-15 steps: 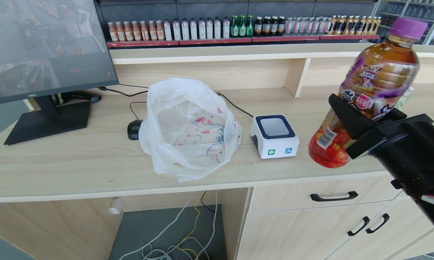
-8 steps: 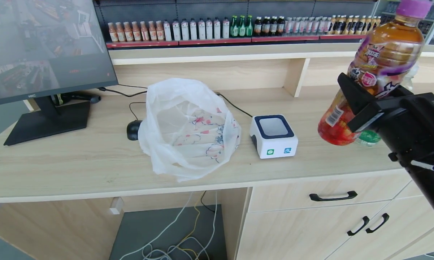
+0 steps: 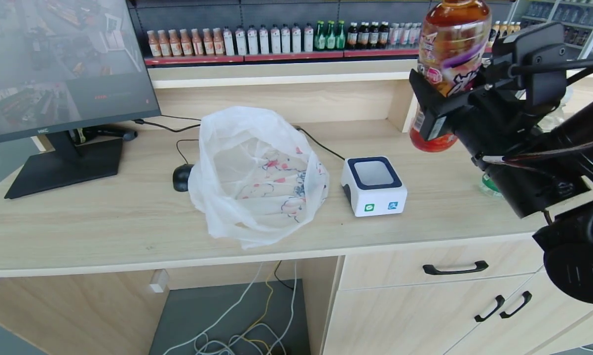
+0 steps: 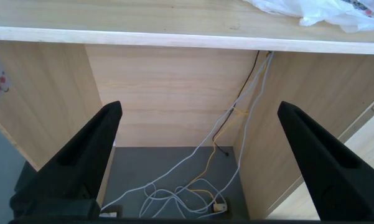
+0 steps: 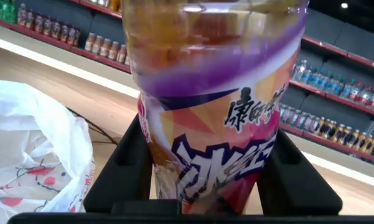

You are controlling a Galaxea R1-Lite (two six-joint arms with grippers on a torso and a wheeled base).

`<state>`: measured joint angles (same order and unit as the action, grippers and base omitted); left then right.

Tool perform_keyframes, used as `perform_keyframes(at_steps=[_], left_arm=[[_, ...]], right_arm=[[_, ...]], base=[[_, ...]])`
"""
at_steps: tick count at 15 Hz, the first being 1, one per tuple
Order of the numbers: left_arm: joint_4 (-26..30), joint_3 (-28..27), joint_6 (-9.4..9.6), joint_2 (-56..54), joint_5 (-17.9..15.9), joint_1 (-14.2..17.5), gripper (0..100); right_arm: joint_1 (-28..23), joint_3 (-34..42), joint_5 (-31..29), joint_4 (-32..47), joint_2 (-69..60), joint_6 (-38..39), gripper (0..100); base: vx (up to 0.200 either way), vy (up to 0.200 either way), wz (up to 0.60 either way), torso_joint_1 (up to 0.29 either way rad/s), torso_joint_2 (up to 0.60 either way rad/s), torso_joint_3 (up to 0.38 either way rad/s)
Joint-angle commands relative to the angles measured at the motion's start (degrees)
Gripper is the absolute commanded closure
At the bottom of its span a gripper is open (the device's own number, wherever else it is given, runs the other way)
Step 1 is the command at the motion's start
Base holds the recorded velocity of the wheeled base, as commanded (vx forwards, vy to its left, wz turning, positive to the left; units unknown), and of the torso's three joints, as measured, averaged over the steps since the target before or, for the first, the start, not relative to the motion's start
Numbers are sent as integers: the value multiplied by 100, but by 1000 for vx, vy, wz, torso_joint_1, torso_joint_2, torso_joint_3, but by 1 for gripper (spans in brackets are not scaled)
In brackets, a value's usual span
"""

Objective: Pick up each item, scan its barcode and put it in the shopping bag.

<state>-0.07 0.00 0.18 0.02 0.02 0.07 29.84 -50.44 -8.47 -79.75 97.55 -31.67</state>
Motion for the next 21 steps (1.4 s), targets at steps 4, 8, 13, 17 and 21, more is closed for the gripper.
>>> perform_keyframes(at_steps=[4, 8, 13, 17, 21], left_arm=[[-1, 0, -1, -2, 6, 1, 0], [-1, 0, -1, -2, 6, 1, 0], [-1, 0, -1, -2, 6, 1, 0], [-1, 0, -1, -2, -2, 1, 0], [-1, 0, -1, -2, -2, 1, 0]], right_arm=[[-31, -194, 1137, 258, 300, -559, 100], [-207, -290, 2130, 478, 484, -981, 100], [-532, -431, 3088, 663, 660, -1544, 100], [-690, -616, 3712, 671, 836, -1746, 100], [-717, -589, 4170, 671, 950, -2010, 100]], base=[[0, 0, 0, 0, 0, 0], [0, 0, 0, 0, 0, 0], [0, 0, 0, 0, 0, 0], [0, 0, 0, 0, 0, 0], [0, 0, 0, 0, 0, 0]])
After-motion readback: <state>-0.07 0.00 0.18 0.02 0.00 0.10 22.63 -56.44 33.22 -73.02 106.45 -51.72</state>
